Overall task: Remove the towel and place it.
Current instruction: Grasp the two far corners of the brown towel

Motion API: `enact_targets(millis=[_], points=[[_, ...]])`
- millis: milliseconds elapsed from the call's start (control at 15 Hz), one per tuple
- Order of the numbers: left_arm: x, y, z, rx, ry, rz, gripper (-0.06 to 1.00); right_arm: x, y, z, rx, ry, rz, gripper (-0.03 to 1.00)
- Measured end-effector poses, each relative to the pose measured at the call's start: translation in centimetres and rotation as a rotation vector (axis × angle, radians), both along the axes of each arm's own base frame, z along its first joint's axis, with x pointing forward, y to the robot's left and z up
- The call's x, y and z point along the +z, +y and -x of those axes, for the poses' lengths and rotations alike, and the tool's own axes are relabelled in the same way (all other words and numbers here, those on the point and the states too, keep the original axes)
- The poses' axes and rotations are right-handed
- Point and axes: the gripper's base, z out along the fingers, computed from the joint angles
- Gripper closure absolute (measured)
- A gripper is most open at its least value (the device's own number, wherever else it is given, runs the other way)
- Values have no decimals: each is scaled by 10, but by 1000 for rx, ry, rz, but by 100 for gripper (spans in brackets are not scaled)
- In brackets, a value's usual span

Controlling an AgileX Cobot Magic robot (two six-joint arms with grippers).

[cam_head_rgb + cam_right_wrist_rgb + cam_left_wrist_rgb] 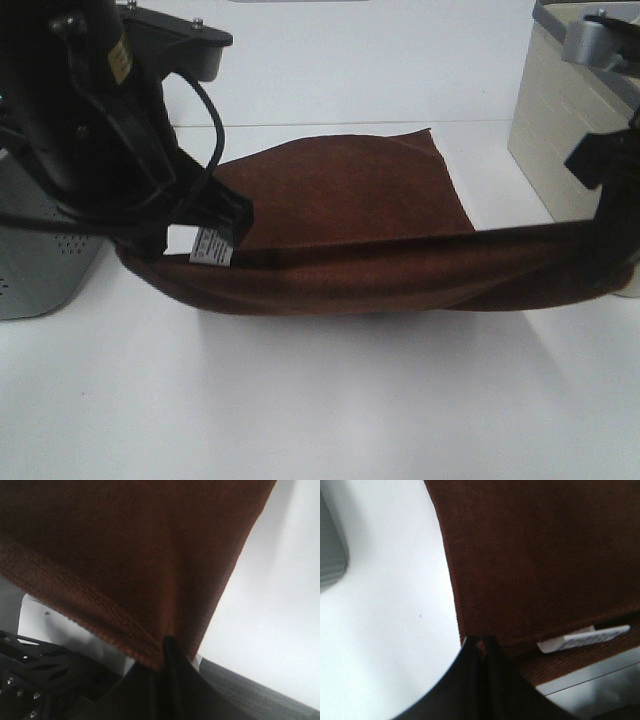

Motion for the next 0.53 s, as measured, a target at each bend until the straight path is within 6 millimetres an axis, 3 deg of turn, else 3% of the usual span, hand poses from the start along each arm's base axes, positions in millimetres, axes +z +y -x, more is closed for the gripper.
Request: enact_targets(millis=[333,533], points=[[-22,-5,55,-5,92,-14,94,-14,-8,59,-15,21,-47,97],[-39,-8,78,-7,194,-17,94,-23,-11,77,-19,40,-60,97]])
